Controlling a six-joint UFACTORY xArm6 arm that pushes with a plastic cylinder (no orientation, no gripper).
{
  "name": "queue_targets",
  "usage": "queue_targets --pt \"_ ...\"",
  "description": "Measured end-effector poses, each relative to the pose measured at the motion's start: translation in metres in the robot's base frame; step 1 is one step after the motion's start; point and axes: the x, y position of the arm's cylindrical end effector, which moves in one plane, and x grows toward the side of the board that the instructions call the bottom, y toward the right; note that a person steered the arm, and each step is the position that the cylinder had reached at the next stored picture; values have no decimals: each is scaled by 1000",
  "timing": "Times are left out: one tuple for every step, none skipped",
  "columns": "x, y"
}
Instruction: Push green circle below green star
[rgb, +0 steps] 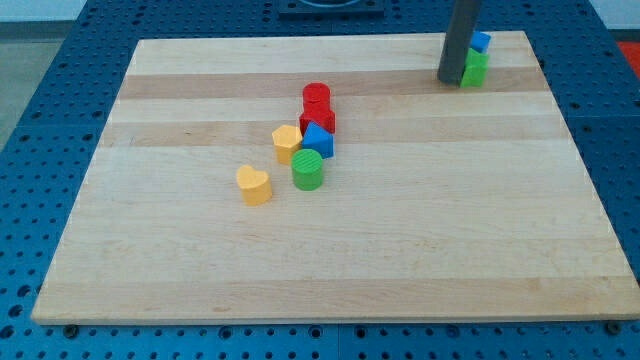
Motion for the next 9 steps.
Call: queue_targets --pt "-2 7" --pt "-1 6" --pt "36 3" --pt "124 8" --pt "209 -41" --pt "268 -141" --pt "263 -248" --pt "235 -337" --pt "218 -368"
